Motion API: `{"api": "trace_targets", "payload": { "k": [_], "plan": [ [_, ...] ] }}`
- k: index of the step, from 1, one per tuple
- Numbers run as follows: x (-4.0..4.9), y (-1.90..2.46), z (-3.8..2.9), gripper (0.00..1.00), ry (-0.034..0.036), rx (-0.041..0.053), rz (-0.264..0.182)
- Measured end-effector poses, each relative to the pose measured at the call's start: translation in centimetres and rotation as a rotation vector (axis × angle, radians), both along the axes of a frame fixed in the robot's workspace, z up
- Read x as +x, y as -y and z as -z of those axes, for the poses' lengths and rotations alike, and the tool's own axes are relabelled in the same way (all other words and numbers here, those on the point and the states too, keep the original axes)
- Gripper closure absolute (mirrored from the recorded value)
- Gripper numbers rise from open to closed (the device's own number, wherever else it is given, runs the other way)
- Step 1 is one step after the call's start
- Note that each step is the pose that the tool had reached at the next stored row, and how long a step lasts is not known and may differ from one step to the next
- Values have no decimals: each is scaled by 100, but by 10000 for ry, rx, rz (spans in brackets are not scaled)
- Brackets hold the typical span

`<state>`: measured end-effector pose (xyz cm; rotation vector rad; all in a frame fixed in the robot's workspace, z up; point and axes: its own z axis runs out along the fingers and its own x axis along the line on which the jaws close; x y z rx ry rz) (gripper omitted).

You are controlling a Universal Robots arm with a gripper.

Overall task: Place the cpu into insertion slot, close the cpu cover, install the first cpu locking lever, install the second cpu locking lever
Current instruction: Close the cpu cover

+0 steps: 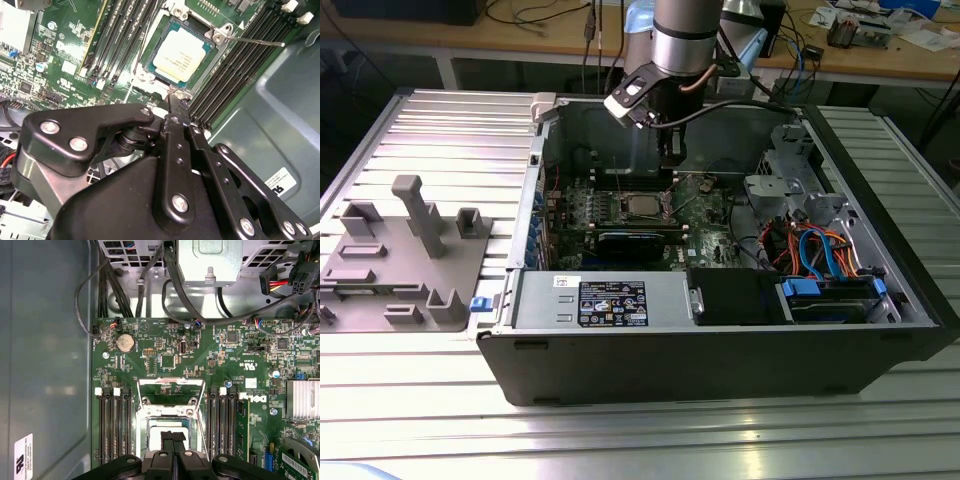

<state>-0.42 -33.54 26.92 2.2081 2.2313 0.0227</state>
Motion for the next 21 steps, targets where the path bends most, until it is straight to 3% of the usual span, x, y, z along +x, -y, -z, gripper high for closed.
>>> {"api": "trace_targets", "payload": {
  "k": [21],
  "plan": [
    [67, 0, 6, 89, 6, -5, 0]
  ]
}}
